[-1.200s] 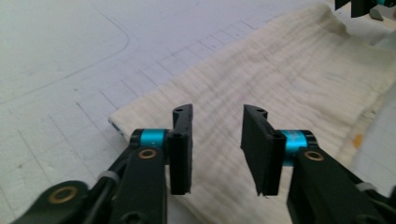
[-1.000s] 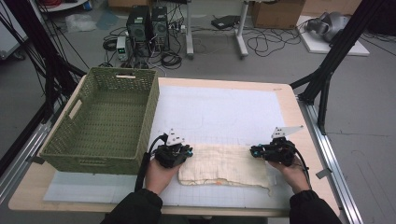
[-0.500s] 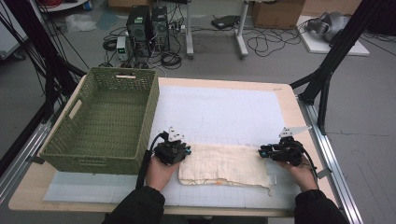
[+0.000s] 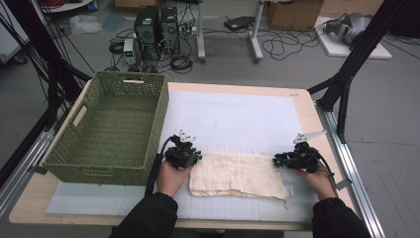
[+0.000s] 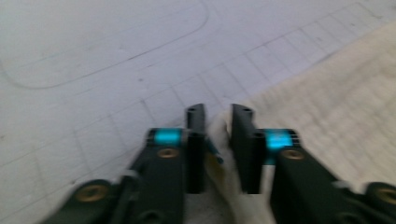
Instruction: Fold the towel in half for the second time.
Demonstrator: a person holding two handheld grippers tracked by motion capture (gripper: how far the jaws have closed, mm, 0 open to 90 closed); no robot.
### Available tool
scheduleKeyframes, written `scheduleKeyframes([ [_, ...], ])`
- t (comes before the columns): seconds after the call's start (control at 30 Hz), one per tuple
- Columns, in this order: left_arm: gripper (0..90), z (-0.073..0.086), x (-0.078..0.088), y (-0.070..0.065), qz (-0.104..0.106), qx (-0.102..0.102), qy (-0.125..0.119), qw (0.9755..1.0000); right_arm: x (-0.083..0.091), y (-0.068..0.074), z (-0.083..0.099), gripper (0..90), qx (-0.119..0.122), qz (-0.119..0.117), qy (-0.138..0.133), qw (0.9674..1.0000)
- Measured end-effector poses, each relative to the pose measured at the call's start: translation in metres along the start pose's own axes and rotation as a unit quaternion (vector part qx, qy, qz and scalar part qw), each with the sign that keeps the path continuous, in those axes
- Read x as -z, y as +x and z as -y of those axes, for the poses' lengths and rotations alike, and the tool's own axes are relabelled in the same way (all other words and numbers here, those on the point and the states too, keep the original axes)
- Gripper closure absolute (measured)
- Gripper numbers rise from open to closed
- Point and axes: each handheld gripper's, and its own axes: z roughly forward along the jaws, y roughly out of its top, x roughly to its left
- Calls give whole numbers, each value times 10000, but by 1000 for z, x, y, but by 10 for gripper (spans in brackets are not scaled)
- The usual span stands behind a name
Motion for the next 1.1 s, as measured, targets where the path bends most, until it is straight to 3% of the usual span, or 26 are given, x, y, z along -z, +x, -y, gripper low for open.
scheduleKeyframes([
  [0.03,836,0,0,-1,12,-2,11,10000,0,0,0,785,0,0,0,10000],
  [0.1,862,-1,0,-2,17,-13,-26,10000,0,-1,0,849,-47,-320,92,9994],
  [0.13,862,-1,0,-1,61,38,-74,9999,0,-1,0,849,-47,-320,92,9994],
  [0.23,866,-5,1,1,55,127,-280,9995,4,-4,-1,854,-18,-207,33,9998],
  [0.4,867,-21,4,2,-52,190,-675,9975,19,-10,-20,855,-8,22,-102,9999],
  [0.5,866,-31,5,4,-158,239,-1024,9943,31,-15,-29,854,-111,198,-369,9991],
  [0.57,867,-34,4,9,-112,363,-1154,9926,33,-17,-30,854,-178,216,-493,9984],
  [0.6,866,-34,1,11,-110,352,-1149,9927,33,-20,-30,854,-212,241,-580,9978],
  [0.63,866,-31,-7,12,-126,298,-942,9950,27,-23,-27,854,-324,193,-440,9983],
  [0.73,866,-28,-12,12,-126,263,-841,9960,20,-25,-22,854,-317,240,-366,9985],
  [0.9,865,-27,-7,11,-58,206,-939,9954,20,-27,-16,854,-447,98,-510,9976],
  [1.1,862,-19,7,2,114,-49,-1043,9945,34,-11,-14,851,-173,-91,-716,9972],
])
